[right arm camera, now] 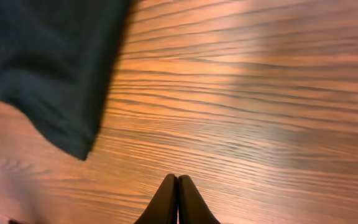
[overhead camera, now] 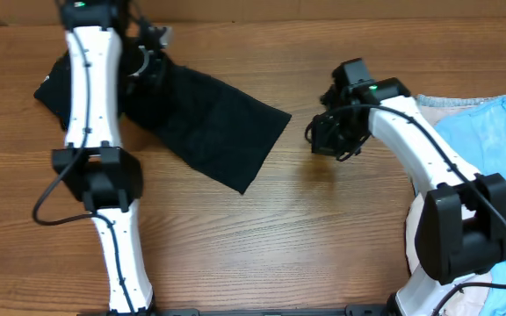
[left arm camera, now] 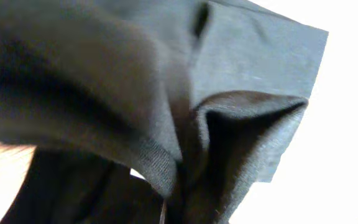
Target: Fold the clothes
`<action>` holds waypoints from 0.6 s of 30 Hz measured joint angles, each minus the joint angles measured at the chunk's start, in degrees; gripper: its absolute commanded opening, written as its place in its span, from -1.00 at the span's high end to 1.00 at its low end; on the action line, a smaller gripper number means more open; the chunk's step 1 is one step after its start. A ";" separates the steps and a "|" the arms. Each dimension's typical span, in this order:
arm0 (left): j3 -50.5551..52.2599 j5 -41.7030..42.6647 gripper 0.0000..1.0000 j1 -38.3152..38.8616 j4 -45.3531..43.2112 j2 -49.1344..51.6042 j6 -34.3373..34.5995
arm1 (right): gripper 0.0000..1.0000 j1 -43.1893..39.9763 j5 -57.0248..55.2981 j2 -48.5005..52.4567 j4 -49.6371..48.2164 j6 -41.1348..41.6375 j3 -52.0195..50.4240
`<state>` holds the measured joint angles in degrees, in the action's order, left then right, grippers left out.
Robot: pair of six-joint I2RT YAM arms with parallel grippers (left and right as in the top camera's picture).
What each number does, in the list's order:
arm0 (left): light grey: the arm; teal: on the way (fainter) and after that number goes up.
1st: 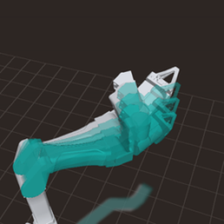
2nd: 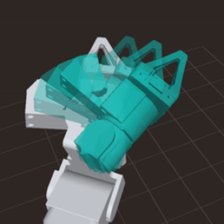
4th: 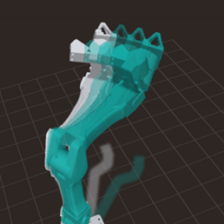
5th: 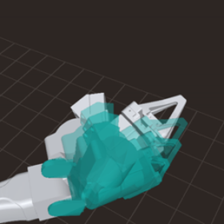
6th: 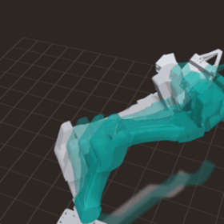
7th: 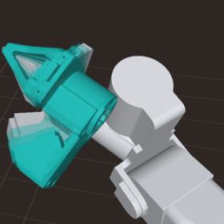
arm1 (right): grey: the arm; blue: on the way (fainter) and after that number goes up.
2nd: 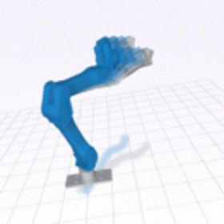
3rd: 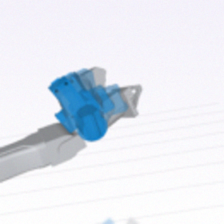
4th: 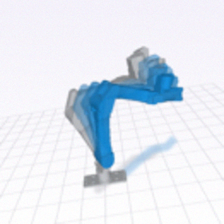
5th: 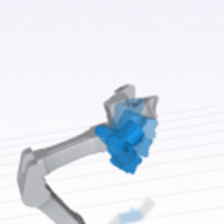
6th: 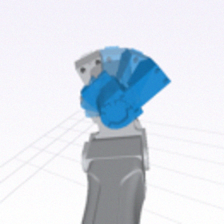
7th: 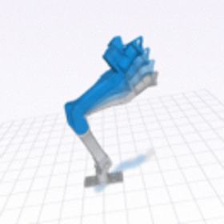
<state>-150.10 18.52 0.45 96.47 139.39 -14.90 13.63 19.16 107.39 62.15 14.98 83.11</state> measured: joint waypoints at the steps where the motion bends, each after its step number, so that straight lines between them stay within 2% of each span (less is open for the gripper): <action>1: 0.04 -0.57 0.80 1.53 0.00 0.02 0.02 | 0.92 -0.90 -0.04 0.02 0.61 -0.02 -0.02; 6: 1.31 -3.91 0.74 9.49 0.00 0.02 0.68 | 0.92 -4.22 -0.11 0.02 2.60 -0.02 -0.02; 13: 8.52 -7.50 0.53 17.68 -0.59 0.02 1.95 | 0.92 -4.98 -0.09 0.02 3.04 -0.04 0.00; 14: 9.99 -8.15 0.44 18.47 -0.72 0.02 2.47 | 0.92 -4.96 -0.09 0.02 3.02 -0.04 0.00; 15: 11.32 -8.74 0.24 19.19 -0.79 0.02 2.71 | 0.92 -4.96 -0.07 0.02 2.99 -0.04 0.00; 16: 12.61 -9.18 -0.15 19.87 -0.94 0.02 2.95 | 0.92 -4.96 -0.09 0.02 2.95 -0.04 0.00; 18: 14.40 -9.60 -0.38 20.96 -1.42 0.02 4.15 | 0.92 -4.96 -0.09 0.02 2.91 -0.02 0.00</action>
<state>-135.70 8.93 21.41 95.04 139.41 -10.74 8.67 19.07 107.42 65.06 14.96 83.11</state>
